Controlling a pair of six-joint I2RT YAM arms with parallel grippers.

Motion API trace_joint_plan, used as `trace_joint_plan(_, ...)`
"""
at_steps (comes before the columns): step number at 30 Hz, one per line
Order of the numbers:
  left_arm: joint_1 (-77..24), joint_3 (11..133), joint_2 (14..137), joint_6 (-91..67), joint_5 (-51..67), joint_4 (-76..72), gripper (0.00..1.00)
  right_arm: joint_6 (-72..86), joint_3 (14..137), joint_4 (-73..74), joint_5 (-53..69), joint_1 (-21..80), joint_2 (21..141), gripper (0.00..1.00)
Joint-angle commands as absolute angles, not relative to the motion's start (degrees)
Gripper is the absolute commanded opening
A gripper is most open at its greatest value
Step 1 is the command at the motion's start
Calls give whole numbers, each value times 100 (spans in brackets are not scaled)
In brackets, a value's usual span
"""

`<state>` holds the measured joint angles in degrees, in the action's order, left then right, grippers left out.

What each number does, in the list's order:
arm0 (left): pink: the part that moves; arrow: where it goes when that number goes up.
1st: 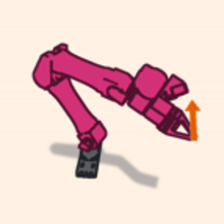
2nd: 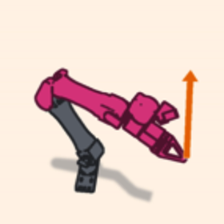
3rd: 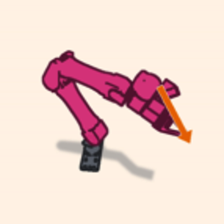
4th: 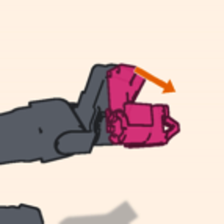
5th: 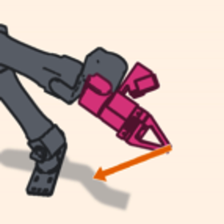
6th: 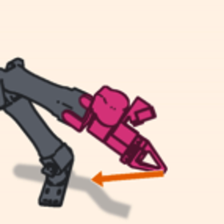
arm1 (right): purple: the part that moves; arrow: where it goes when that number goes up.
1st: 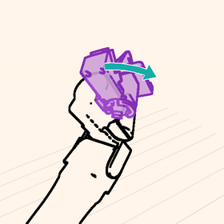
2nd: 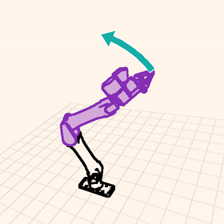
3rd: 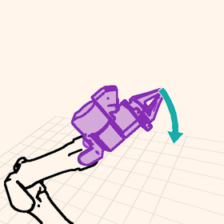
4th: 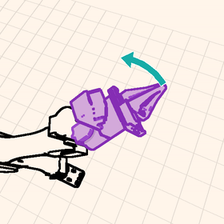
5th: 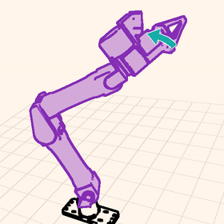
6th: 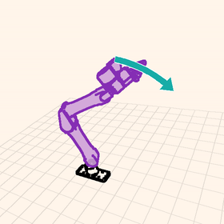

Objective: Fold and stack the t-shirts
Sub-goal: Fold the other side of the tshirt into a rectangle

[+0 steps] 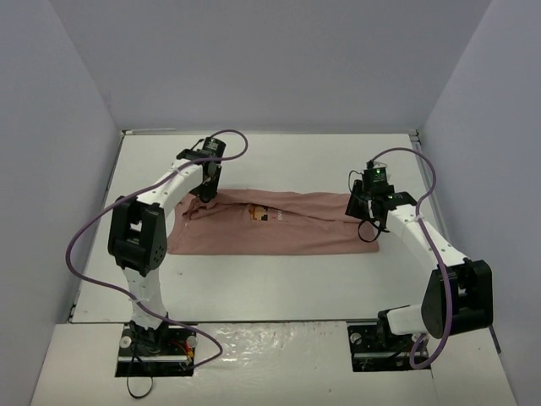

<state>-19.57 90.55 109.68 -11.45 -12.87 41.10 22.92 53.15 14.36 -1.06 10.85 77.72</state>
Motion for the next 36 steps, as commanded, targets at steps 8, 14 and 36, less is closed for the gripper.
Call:
trace_joint_plan(8, -1816, 9097, 10304, -867, -1071, 4317, 44, 2362, 5251, 1327, -53, 1055, 7780, 34)
trace_joint_plan(14, -2429, 8364, 9702, -1504, -846, 4297, 27, 2346, 5184, 1327, -53, 1063, 7709, 34)
trace_joint_plan(36, -2767, 8785, 11310, -1194, -2284, 4197, 34, 2356, 4893, 1318, -53, 1046, 7583, 34)
